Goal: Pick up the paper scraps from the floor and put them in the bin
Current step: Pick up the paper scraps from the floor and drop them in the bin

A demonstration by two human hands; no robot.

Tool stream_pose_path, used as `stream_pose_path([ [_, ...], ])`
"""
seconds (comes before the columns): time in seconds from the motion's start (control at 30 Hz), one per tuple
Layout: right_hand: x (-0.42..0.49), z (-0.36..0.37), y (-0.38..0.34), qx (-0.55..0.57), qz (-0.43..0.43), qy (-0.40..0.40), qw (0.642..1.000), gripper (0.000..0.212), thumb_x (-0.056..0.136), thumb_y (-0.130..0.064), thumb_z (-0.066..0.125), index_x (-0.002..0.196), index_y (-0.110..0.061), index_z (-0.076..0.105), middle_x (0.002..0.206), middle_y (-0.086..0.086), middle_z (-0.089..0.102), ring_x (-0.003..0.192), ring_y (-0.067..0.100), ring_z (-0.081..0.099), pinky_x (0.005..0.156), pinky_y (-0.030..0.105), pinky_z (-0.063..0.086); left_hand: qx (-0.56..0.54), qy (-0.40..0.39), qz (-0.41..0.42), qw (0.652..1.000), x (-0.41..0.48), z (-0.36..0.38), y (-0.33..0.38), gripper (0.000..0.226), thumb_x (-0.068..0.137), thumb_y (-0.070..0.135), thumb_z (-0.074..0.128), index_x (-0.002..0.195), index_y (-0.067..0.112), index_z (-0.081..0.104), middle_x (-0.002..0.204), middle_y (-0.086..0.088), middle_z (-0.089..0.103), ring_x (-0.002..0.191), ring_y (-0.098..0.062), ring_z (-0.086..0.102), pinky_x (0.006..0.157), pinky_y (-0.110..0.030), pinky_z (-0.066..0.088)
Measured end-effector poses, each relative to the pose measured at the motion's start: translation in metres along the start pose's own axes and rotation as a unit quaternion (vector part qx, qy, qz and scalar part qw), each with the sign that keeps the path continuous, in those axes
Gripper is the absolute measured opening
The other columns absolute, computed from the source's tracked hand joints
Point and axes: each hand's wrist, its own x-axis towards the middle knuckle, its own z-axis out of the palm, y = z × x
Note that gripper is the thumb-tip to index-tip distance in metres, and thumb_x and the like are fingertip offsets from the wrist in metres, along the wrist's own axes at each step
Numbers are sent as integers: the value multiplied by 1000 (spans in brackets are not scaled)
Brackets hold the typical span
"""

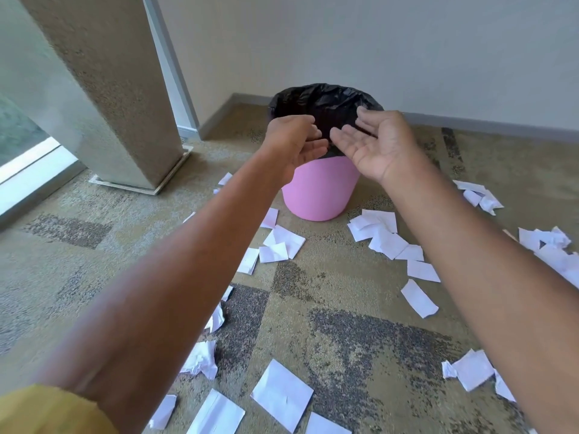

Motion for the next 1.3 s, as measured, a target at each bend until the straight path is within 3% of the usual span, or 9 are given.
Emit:
stream_pose_path([
  [0.2, -20, -22, 19, -65, 15, -3, 998, 5, 102, -6, 65, 105, -4, 68, 87, 8, 72, 80, 19, 74, 72, 28, 64, 85, -64, -24, 994, -23, -12, -20, 17, 100, 3, 62, 113, 2, 74, 80, -12, 71, 72, -26, 73, 67, -33, 65],
  [0.3, -29, -38, 39, -110, 34, 5, 993, 4, 102, -6, 64, 105, -7, 67, 82, 6, 72, 74, 16, 71, 68, 26, 62, 170, -117, -57, 977, -38, -20, -39, 21, 102, 2, 60, 120, 1, 69, 91, -14, 72, 78, -27, 75, 74, -36, 65],
  [0.47, -49, -72, 69, -229, 63, 9, 971, 13, 99, 0, 66, 108, -8, 70, 89, 10, 74, 71, 16, 72, 62, 29, 62, 295, -182, -71, 935, -61, -36, -66, 16, 98, -2, 64, 108, 9, 69, 94, -13, 77, 86, -25, 74, 86, -41, 64],
  [0.7, -98, -119, 101, -391, 112, -29, 913, 27, 89, 6, 77, 114, -3, 71, 95, 17, 78, 83, 25, 74, 70, 34, 60, 465, -269, -73, 840, -101, -59, -118, 9, 97, 11, 74, 102, 18, 72, 106, -16, 79, 89, -21, 76, 77, -35, 65],
  [0.83, -127, -142, 132, -469, 164, -55, 866, 39, 82, 3, 87, 117, -1, 70, 97, 14, 80, 85, 24, 75, 68, 33, 60, 568, -301, -55, 764, -130, -67, -157, 23, 91, 14, 82, 113, 14, 75, 109, -16, 79, 90, -24, 76, 76, -37, 66],
  [0.97, -152, -162, 157, -499, 200, -59, 841, 44, 79, 6, 89, 117, 0, 68, 93, 15, 78, 79, 23, 73, 63, 32, 59, 653, -327, -13, 683, -159, -75, -185, 34, 85, 26, 88, 116, 18, 77, 115, -7, 78, 105, -24, 71, 98, -41, 56],
  [1.03, -164, -173, 166, -539, 206, -71, 814, 43, 80, 7, 87, 116, -2, 66, 93, 15, 77, 69, 18, 70, 57, 28, 56, 666, -349, -5, 659, -177, -78, -195, 36, 84, 30, 89, 116, 20, 76, 117, -4, 76, 109, -21, 67, 101, -37, 51],
  [1.13, -180, -188, 177, -613, 213, -130, 749, 41, 79, 4, 88, 112, -6, 66, 104, 15, 75, 82, 21, 70, 71, 38, 57, 691, -377, 4, 617, -201, -84, -212, 58, 79, 45, 90, 128, 22, 69, 129, -7, 65, 121, -26, 59, 101, -39, 50],
  [1.3, -211, -205, 185, -780, 169, -274, 537, 33, 73, -26, 98, 94, -21, 73, 90, -5, 73, 77, 10, 65, 67, 29, 50, 770, -392, 68, 499, -239, -92, -248, 115, 63, 72, 88, 156, 27, 38, 156, -12, 38, 144, -33, 39, 110, -58, 48],
])
